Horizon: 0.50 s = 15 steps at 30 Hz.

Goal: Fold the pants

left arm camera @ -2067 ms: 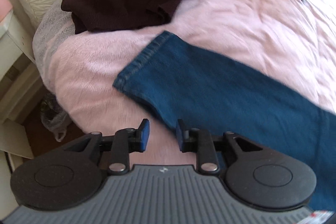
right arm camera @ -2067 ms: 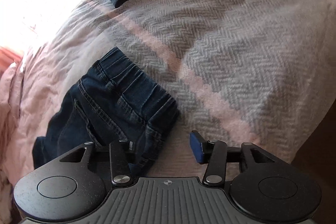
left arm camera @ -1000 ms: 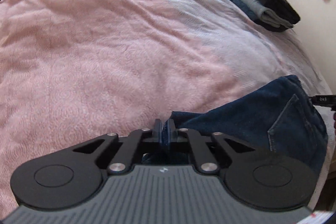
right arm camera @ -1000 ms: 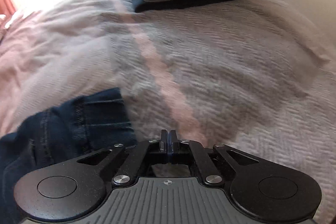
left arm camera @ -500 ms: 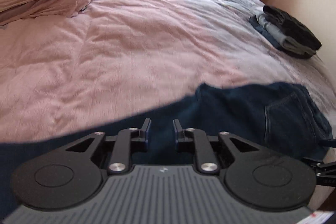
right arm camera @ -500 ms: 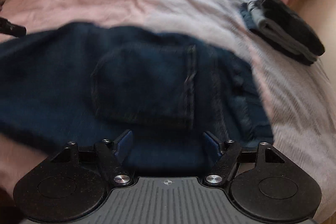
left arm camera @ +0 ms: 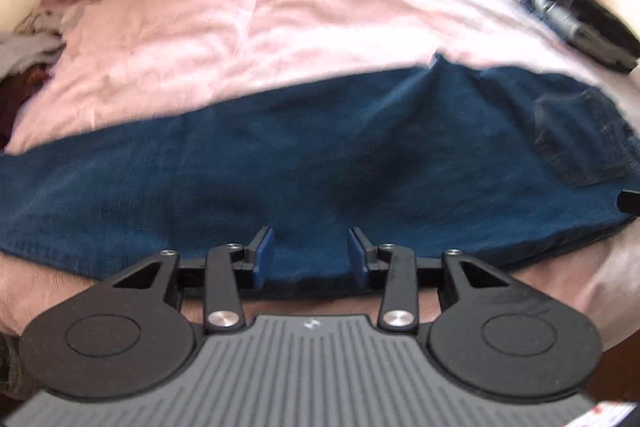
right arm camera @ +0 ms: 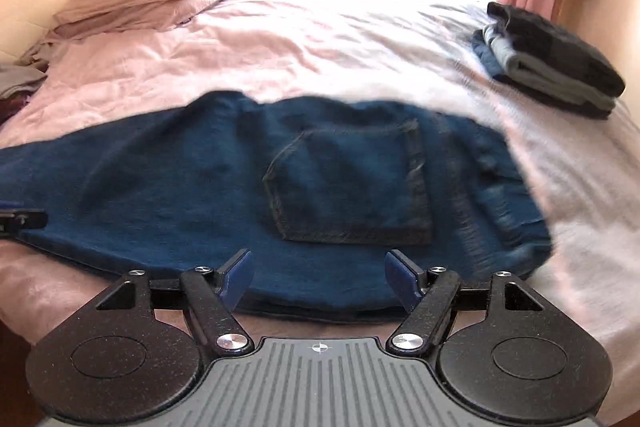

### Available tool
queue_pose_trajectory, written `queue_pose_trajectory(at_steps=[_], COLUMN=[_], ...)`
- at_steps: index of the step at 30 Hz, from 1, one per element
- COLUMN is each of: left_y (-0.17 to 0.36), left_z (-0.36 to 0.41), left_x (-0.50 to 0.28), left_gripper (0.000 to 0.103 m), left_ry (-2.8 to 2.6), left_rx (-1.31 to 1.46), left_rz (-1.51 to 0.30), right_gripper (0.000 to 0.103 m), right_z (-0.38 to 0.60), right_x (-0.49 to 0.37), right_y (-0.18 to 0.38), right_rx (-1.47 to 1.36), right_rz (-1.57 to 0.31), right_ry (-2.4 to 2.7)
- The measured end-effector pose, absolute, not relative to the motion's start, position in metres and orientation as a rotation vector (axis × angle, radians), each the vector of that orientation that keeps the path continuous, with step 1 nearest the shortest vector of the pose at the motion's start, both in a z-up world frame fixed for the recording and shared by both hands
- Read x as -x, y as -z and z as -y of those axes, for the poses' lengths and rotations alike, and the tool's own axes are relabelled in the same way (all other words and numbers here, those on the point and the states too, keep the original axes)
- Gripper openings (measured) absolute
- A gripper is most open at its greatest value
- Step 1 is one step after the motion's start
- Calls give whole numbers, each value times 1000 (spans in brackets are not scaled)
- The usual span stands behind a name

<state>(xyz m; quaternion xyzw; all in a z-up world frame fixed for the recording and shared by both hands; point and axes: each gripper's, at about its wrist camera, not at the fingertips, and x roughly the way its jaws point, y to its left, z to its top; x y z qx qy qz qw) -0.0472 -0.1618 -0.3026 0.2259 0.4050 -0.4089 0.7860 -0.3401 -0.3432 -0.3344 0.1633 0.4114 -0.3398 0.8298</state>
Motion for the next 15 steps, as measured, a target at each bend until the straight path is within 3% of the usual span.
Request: queue_pose_trajectory(at_steps=[5,15], left_y=[304,317], left_z=[135,17], left_x=[26,-112], left_gripper=[36,33], left_ry=[945,718], left_rx=[-510,-436], left_rz=[-799,-702], right_gripper=[70,70], right_z=[341,360], right_x=[350,364], right_y=[336,334], right_rx=[-352,-452], right_rz=[-819,-599], right_ry=[739,930])
